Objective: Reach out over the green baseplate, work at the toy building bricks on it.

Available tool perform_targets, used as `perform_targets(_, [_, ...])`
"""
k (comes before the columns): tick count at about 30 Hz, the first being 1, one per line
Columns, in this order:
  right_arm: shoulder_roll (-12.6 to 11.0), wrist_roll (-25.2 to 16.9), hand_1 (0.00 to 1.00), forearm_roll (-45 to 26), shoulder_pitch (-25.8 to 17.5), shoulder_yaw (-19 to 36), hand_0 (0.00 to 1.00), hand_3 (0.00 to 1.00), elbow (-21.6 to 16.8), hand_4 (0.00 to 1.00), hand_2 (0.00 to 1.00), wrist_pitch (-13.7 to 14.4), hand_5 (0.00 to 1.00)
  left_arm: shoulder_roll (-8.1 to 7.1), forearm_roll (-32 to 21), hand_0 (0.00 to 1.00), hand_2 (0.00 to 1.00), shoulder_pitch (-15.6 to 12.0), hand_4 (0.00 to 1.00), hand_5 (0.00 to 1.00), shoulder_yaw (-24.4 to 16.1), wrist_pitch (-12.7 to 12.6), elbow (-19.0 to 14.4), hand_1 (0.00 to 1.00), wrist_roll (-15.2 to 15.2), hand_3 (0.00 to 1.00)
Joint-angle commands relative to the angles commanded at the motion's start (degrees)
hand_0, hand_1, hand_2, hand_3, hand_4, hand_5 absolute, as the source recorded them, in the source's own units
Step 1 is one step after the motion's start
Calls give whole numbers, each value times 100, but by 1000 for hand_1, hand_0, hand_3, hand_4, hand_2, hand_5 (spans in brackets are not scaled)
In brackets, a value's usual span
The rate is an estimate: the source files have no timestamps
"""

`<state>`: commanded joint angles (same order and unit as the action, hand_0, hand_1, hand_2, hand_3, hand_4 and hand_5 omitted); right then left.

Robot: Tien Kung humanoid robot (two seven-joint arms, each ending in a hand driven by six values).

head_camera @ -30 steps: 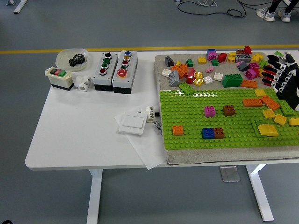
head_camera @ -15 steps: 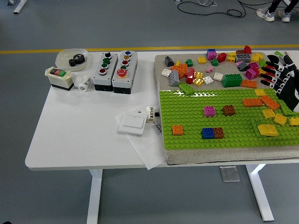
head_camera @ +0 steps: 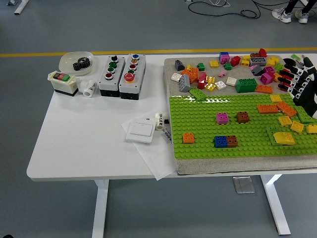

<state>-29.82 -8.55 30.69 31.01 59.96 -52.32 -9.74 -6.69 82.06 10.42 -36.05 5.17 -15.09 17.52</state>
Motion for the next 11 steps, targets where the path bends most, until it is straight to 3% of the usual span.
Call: perform_targets(11, [-9, 16, 807, 3, 8, 40, 866, 813, 49, 998, 810, 13, 933, -9, -32, 736, 740, 8, 661, 603, 20, 1, 1, 734, -9, 594])
